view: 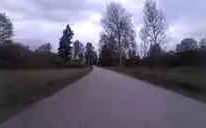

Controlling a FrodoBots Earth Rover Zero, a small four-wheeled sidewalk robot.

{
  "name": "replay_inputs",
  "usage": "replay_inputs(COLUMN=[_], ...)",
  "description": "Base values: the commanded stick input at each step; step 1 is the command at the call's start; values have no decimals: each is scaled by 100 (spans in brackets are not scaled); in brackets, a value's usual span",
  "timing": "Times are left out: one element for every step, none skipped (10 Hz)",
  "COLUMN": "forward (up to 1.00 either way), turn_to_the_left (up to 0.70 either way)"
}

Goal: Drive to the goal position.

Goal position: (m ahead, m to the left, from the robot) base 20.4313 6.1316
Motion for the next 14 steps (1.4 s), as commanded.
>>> replay_inputs(forward=[100, 100, 100, 100, 100, 100, 100, 100, 100, 100, 100, 100, 100, 100], turn_to_the_left=[0, 0, 0, 0, 0, 0, 0, 0, 0, 0, 0, 0, 0, 0])
